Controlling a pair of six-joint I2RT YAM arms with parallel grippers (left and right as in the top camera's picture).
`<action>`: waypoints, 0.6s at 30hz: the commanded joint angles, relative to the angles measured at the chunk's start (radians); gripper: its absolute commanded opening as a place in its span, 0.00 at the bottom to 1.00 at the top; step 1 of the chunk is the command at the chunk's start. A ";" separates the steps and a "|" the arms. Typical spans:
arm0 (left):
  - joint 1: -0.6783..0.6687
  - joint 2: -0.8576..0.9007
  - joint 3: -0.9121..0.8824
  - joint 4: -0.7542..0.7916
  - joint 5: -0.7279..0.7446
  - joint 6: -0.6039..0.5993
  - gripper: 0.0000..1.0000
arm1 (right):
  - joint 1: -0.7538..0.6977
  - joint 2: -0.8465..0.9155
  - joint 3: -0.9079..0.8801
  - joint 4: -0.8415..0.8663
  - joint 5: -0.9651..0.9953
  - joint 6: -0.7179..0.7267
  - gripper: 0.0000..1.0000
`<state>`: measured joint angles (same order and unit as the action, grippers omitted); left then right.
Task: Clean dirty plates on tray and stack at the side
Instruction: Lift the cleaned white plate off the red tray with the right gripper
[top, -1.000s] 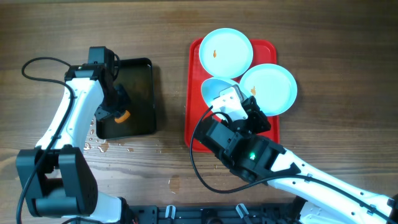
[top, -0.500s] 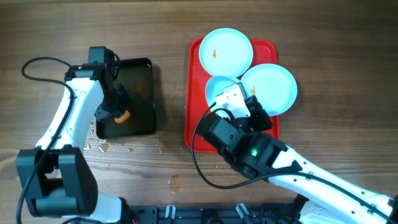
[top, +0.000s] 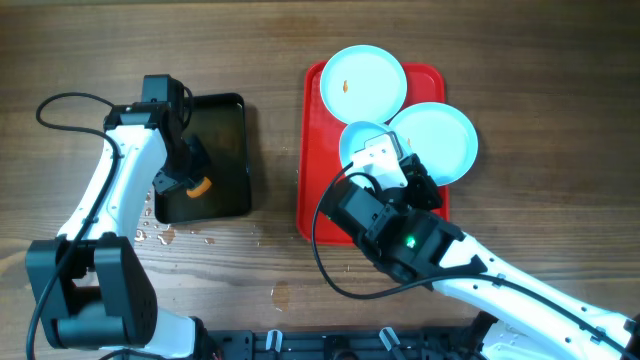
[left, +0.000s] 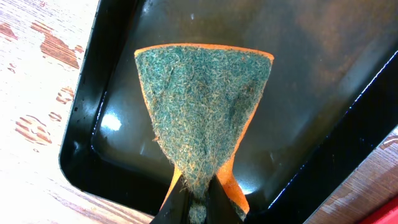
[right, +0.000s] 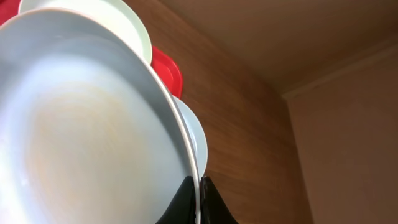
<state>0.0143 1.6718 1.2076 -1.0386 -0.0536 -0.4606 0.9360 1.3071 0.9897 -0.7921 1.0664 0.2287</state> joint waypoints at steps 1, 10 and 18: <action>0.003 -0.002 -0.003 0.003 0.009 0.012 0.04 | -0.012 0.004 0.011 -0.005 0.047 0.038 0.04; 0.003 -0.002 -0.003 0.007 0.008 0.012 0.04 | -0.006 0.005 0.014 -0.001 -0.067 -0.014 0.04; 0.003 -0.002 -0.003 0.007 0.009 0.012 0.04 | -0.157 -0.024 0.024 -0.013 -0.183 0.160 0.04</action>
<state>0.0143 1.6718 1.2076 -1.0348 -0.0536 -0.4606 0.8803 1.3071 0.9897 -0.7967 0.9768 0.2909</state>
